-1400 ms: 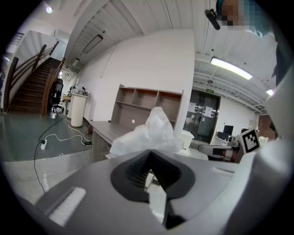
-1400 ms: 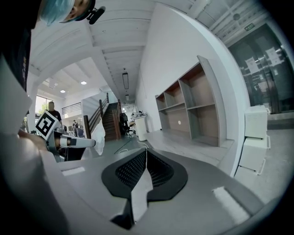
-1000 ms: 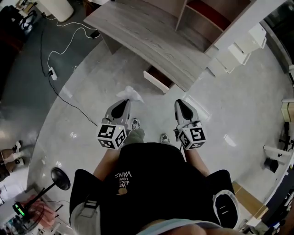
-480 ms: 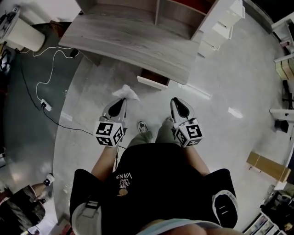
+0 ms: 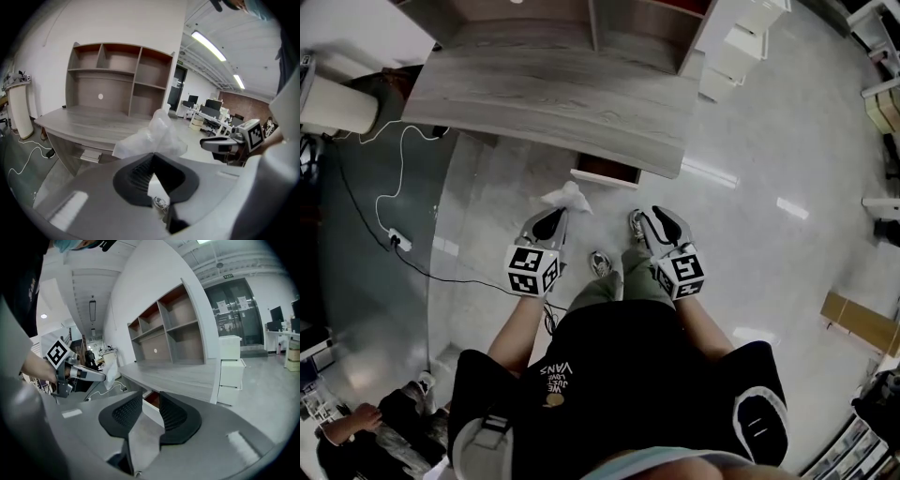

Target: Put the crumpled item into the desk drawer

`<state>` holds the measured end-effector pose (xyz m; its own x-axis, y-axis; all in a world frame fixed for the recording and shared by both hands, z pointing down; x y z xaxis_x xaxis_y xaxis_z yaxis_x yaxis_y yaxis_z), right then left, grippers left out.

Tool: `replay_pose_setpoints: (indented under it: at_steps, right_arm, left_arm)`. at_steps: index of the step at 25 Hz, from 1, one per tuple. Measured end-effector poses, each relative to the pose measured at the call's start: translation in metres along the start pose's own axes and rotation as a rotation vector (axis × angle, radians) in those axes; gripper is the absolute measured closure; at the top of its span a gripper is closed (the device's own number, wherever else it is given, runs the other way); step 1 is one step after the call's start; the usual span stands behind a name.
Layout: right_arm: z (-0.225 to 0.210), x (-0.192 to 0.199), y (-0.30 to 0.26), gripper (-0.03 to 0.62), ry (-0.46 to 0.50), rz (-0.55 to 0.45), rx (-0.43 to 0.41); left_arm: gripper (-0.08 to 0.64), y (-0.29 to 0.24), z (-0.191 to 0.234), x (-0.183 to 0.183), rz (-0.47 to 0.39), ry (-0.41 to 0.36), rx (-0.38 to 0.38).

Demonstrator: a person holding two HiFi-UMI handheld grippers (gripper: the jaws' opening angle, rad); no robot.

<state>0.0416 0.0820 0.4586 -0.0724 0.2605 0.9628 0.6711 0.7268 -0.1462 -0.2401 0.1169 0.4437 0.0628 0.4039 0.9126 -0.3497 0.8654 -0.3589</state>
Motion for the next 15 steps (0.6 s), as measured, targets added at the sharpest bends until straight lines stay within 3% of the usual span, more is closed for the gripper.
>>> replay_pose_setpoints:
  at_steps: [9,15]
  right_arm:
    - [-0.029,0.053,-0.033,0.447,-0.022,0.154,0.006]
    - [-0.046,0.083,-0.052,0.413,-0.019,0.178,0.024]
  left_arm:
    - [0.508,-0.056,0.015,0.024,0.166,0.0,0.073]
    - [0.508,-0.091,0.023,0.035,0.322,-0.015,0.171]
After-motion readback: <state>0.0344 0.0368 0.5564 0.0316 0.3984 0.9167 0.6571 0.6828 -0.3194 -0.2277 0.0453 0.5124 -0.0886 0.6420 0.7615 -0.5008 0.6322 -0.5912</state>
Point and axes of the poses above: the fingertips, and each gripper's own axes: y backward along the fingers, z to its left, x out of its underside, the point moved 9 cm from there along y, backward along the fingers, and after that the axes turned 13 degrees about -z, right-handed, at the moved point
